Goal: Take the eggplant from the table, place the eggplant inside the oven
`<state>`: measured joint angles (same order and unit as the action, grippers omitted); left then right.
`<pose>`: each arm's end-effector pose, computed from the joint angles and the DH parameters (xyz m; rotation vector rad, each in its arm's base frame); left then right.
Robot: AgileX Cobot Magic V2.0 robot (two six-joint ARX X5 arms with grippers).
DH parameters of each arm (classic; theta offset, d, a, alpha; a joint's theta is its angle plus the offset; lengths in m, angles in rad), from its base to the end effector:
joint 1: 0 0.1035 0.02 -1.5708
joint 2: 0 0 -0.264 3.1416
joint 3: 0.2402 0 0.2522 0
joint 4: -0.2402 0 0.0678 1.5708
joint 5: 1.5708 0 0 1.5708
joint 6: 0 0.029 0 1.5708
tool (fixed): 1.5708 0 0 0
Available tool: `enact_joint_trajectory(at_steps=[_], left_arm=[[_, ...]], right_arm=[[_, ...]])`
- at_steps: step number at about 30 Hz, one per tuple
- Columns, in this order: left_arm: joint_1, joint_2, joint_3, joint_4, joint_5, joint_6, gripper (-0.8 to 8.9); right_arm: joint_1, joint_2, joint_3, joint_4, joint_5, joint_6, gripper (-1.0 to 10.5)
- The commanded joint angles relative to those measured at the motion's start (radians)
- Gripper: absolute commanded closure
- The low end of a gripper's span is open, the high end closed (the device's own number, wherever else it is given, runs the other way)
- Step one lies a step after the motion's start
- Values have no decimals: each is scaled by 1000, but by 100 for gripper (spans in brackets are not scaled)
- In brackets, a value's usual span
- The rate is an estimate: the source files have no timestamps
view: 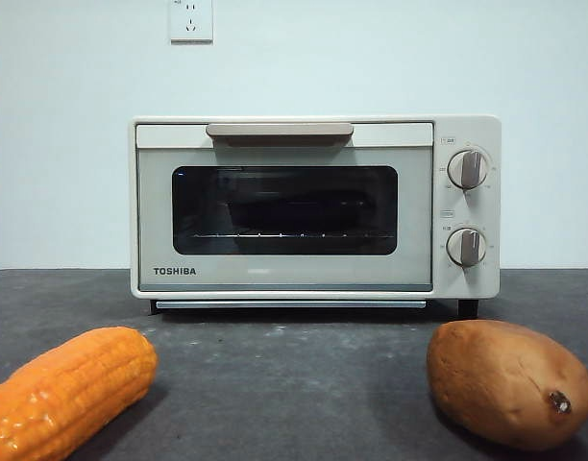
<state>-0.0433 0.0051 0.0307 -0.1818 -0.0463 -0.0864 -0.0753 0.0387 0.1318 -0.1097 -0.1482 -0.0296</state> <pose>0.0949 -0.0028 0.1560 -0.0792 0.1558 0.0097 0.0911 -0.0026 0.1946 -0.0277 0.0154 0.0731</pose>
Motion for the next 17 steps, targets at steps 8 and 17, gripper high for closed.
enact_joint_trajectory(at_steps=[8,17], left_arm=[[1,0,-22,-5,1,15,809],[1,0,-22,-5,1,15,809]], right_arm=[[5,-35,-122,-45,-16,73,942],[23,-35,-121,-48,-3,77,942]])
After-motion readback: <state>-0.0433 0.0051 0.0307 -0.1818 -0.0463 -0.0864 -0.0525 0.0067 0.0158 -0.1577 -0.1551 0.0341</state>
